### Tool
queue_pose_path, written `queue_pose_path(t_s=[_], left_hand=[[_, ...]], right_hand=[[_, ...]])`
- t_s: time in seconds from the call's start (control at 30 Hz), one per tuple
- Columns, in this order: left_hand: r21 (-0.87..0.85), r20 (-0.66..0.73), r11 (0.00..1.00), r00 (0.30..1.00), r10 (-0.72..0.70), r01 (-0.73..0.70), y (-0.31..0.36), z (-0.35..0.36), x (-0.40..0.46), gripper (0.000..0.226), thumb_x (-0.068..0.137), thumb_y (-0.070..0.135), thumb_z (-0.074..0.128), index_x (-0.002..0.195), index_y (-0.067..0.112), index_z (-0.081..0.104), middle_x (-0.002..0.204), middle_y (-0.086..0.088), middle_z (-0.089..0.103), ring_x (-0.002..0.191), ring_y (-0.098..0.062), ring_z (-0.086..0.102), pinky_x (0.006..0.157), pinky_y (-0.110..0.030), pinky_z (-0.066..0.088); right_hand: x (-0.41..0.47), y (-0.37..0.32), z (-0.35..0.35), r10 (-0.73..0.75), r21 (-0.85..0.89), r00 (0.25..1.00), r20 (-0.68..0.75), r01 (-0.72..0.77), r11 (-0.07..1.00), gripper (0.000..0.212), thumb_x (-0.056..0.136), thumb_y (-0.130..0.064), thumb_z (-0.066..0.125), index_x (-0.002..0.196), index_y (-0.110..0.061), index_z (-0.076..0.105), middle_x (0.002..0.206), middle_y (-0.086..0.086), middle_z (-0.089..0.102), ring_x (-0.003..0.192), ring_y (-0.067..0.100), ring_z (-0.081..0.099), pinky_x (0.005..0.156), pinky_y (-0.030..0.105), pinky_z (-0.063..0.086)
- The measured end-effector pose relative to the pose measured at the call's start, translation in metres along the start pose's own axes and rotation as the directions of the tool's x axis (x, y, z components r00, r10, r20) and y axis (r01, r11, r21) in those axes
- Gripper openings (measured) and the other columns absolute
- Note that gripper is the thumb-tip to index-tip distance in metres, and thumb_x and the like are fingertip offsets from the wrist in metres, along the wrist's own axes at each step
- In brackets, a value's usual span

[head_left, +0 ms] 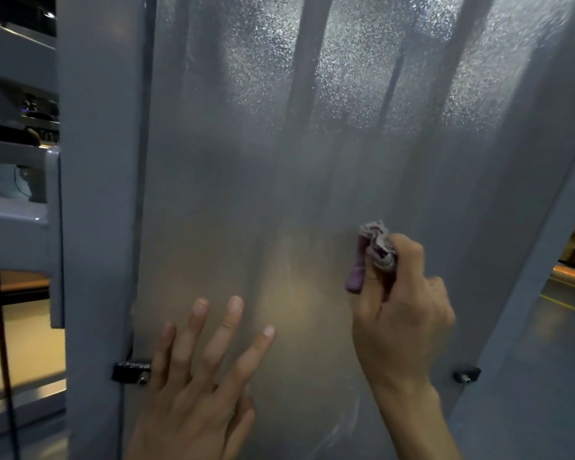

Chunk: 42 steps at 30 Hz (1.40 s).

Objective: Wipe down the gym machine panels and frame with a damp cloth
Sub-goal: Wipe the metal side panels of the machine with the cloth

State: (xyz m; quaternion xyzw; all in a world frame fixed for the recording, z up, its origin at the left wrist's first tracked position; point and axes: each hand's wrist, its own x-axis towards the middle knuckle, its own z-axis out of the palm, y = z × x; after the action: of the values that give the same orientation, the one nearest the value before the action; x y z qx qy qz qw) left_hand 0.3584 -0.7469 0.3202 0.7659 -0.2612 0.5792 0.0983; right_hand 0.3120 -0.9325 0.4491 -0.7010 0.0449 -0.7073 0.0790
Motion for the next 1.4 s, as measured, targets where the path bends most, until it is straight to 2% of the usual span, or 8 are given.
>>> queue_pose_path(t_s=[0.23,0.4,0.47,0.63,0.83,1.03,1.27,1.4], left_hand=[[0.002,0.012,1.000,1.000,0.010,-0.010,-0.001,-0.001,-0.002,0.082,0.078,0.029,0.055,0.157,0.036,0.038,0.169,-0.006,0.027,0.158,-0.035,0.020,0.128,-0.051,0.013],[-0.018,0.016,1.000,1.000,0.003,-0.003,0.000,-0.003,0.000,0.080,0.074,0.029,0.056,0.152,0.036,0.045,0.168,-0.004,0.027,0.156,-0.035,0.022,0.128,-0.051,0.014],[-0.021,0.023,1.000,1.000,0.005,-0.004,0.000,-0.002,0.000,0.084,0.073,0.030,0.057,0.155,0.036,0.041,0.169,-0.004,0.026,0.157,-0.034,0.021,0.128,-0.051,0.014],[-0.047,0.042,0.999,0.999,0.025,-0.023,-0.003,-0.006,-0.002,0.089,0.074,0.030,0.057,0.159,0.033,0.033,0.170,-0.005,0.024,0.158,-0.035,0.019,0.128,-0.053,0.014],[-0.082,0.013,0.996,1.000,0.018,-0.017,-0.003,-0.008,0.000,0.085,0.067,0.025,0.055,0.151,0.029,0.048,0.167,-0.005,0.031,0.155,-0.035,0.026,0.126,-0.052,0.020],[-0.092,-0.002,0.995,0.999,0.039,-0.039,-0.010,-0.012,-0.001,0.079,0.073,0.020,0.054,0.151,0.021,0.041,0.165,-0.005,0.031,0.155,-0.032,0.028,0.124,-0.052,0.024],[-0.046,0.007,0.998,0.999,-0.049,0.050,-0.040,-0.025,-0.017,0.073,0.079,0.015,0.054,0.152,0.020,0.048,0.165,0.000,0.038,0.154,-0.023,0.031,0.125,-0.055,0.021],[-0.056,0.023,0.997,0.999,-0.049,0.050,-0.046,-0.020,-0.023,0.075,0.078,0.021,0.054,0.153,0.021,0.043,0.166,0.001,0.032,0.157,-0.022,0.024,0.125,-0.055,0.020]], right_hand=[[0.003,-0.056,0.020,-0.274,0.055,0.961,0.043,0.271,0.961,0.020,0.087,-0.017,0.059,0.106,-0.019,0.055,0.065,-0.002,0.060,0.059,0.024,0.056,0.051,0.038,0.040],[-0.003,-0.022,0.007,-0.045,-0.006,0.999,0.029,0.046,0.999,0.024,0.090,-0.011,0.058,0.108,-0.024,0.051,0.065,-0.003,0.064,0.062,0.021,0.040,0.055,0.036,0.032],[-0.003,-0.036,0.013,-0.062,0.024,0.998,0.012,0.062,0.998,0.024,0.089,-0.009,0.057,0.107,-0.024,0.050,0.064,-0.004,0.062,0.066,0.022,0.039,0.056,0.035,0.028],[0.001,-0.074,0.026,-0.283,0.077,0.958,0.046,0.279,0.957,0.009,0.101,-0.020,0.045,0.106,-0.019,0.052,0.066,-0.002,0.060,0.059,0.025,0.055,0.052,0.039,0.039],[-0.007,-0.039,0.011,-0.083,0.001,0.996,0.013,0.083,0.997,0.026,0.086,-0.009,0.059,0.106,-0.025,0.051,0.063,-0.002,0.061,0.060,0.023,0.047,0.056,0.037,0.032],[-0.001,-0.101,0.033,-0.315,0.097,0.943,0.104,0.306,0.947,0.013,0.092,-0.019,0.053,0.100,-0.017,0.062,0.066,-0.002,0.060,0.056,0.025,0.056,0.052,0.041,0.040],[0.018,-0.101,0.037,-0.327,0.080,0.943,0.061,0.322,0.944,0.009,0.086,-0.007,0.057,0.091,-0.013,0.062,0.063,-0.001,0.060,0.053,0.027,0.052,0.052,0.041,0.040],[-0.013,-0.126,0.044,-0.538,0.102,0.836,0.111,0.529,0.843,0.039,0.107,-0.016,0.033,0.094,-0.011,0.069,0.064,0.001,0.051,0.052,0.027,0.048,0.051,0.040,0.037]])
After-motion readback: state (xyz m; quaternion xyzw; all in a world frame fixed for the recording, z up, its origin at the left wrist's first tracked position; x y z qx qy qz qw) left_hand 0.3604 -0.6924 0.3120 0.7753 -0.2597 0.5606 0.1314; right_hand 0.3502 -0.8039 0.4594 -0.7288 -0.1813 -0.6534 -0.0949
